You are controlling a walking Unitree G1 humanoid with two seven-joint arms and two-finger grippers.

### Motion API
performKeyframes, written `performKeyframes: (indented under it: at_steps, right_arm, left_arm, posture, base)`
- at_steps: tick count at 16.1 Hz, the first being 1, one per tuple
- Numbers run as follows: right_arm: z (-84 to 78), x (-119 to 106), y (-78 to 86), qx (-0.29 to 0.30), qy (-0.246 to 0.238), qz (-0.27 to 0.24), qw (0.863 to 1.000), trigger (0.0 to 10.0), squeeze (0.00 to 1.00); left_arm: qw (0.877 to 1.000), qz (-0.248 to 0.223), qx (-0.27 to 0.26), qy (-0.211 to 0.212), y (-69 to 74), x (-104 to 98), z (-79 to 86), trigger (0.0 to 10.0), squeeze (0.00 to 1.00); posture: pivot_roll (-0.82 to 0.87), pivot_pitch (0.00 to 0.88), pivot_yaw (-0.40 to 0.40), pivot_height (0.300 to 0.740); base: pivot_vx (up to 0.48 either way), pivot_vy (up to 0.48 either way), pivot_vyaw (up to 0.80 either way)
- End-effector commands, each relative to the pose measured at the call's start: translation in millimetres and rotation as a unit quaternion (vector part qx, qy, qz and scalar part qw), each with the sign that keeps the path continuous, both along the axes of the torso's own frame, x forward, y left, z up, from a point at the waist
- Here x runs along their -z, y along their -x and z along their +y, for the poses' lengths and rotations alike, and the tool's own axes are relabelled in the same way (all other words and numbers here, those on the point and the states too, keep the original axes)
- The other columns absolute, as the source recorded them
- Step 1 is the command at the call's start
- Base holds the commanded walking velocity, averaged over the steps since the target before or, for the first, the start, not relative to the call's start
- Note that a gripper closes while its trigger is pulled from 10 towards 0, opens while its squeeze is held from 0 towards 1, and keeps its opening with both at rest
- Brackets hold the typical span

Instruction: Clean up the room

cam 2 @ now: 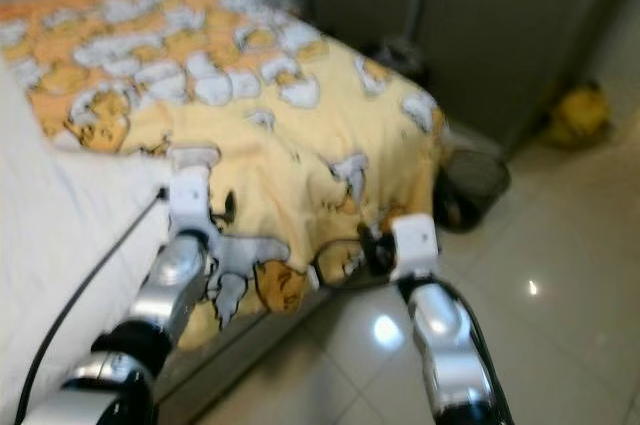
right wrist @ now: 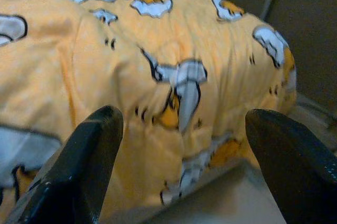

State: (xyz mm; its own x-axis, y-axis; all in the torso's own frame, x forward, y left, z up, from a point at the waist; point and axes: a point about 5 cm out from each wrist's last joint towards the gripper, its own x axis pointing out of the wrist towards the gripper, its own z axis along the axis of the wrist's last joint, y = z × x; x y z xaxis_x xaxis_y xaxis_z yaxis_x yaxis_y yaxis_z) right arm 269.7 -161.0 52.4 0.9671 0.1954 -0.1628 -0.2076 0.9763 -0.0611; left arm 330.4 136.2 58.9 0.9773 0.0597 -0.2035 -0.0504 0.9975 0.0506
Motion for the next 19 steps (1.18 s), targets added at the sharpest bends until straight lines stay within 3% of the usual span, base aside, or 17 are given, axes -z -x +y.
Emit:
performKeyframes:
  at_steps: [1,4,6,8,10,13,16,19]
  right_arm:
    - [11.1,-2,-0.7,-0.023,-0.005,0.001,1.0,10.0,0.0]
    - [16.4,2,13.5,-0.06,-0.003,0.018,0.998,10.0,0.0]
    - [11.3,12,36.9,-0.084,-0.002,0.057,0.995,10.0,0.0]
    - [4.7,14,51.6,-0.096,0.001,0.077,0.992,10.0,0.0]
    - [-2.7,16,63.6,-0.1,0.002,0.098,0.99,10.0,0.0]
    - [-6.1,13,68.1,-0.1,0.003,0.107,0.989,10.0,0.0]
    - [-10.4,12,72.5,-0.108,0.009,0.119,0.987,10.0,0.0]
    - [-9.8,13,74.7,-0.115,0.01,0.132,0.984,10.0,0.0]
  left_arm:
    - [0.999,0.009,-0.03,-0.008,-2.2,0,16.3,10.0,0.0]
    - [0.996,0.036,-0.075,-0.03,-3.1,5,40.1,10.0,0.0]
    - [0.991,0.112,-0.07,0.017,2.3,23,48.8,10.0,0.0]
    - [0.99,0.117,-0.075,0.034,4.1,26,53.3,10.0,0.0]
    - [0.993,0.106,-0.059,0.006,3.0,23,54.3,10.0,0.0]
    - [0.991,0.089,-0.093,-0.045,3.4,21,62.2,10.0,0.0]
    - [0.992,0.098,-0.075,-0.021,7.2,28,50.2,10.0,0.0]
    - [0.984,0.136,-0.087,-0.075,30.1,51,61.7,10.0,0.0]
  posture:
    - [-0.08,0.0,0.003,0.74]
    - [-0.09,0.0,-0.013,0.74]
    - [-0.11,0.0,-0.043,0.74]
    - [-0.13,0.023,-0.054,0.74]
    - [-0.15,0.044,-0.062,0.74]
    - [-0.16,0.061,-0.077,0.74]
    - [-0.16,0.069,-0.091,0.74]
    - [-0.15,0.08,-0.099,0.74]
  base:
    - [0.349,0.33,0.0]
    - [0.0,0.0,0.0]
    - [0.0,0.0,0.0]
    - [0.0,0.0,0.0]
    - [0.0,0.0,0.0]
    - [0.0,0.0,0.0]
    - [0.0,0.0,0.0]
    - [0.0,0.0,0.0]
